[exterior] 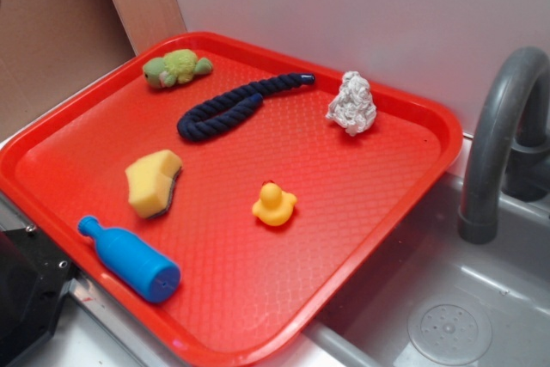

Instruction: Grab the yellow duck.

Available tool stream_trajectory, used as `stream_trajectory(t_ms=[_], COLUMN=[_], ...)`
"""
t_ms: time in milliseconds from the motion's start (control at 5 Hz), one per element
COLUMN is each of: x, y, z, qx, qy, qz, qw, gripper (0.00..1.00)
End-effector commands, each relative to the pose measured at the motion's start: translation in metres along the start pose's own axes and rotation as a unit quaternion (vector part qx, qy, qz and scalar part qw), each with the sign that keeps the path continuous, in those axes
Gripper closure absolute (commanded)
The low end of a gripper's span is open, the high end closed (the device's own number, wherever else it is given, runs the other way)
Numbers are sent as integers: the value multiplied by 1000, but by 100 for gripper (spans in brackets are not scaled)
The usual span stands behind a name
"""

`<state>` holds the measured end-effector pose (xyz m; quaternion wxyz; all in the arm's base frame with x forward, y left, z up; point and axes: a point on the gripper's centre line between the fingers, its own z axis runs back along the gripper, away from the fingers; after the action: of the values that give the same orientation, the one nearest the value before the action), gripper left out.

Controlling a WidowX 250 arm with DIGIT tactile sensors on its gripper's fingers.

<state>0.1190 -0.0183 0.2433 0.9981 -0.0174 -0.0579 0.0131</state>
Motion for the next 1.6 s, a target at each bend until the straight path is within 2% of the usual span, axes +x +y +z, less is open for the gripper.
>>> stream_trajectory(t_ms=[0, 200, 400, 600, 800, 1000, 1200, 1400], x=[0, 16, 34, 46, 64, 83, 91, 88], y=[0, -29, -54, -77, -83, -85, -77, -70], z=[0, -8, -23, -53, -94, -133, -170, -195], qx=[0, -28, -37, -35, -11, -5, 21, 33], qy=[0, -28, -61, -70, -81, -73, -43, -5], qz=[0, -26, -92, -162, -199, -197, -199, -199], qw=[1000, 999, 993, 984, 977, 978, 979, 980], gripper=[0, 0, 0, 0, 0, 0, 0, 0])
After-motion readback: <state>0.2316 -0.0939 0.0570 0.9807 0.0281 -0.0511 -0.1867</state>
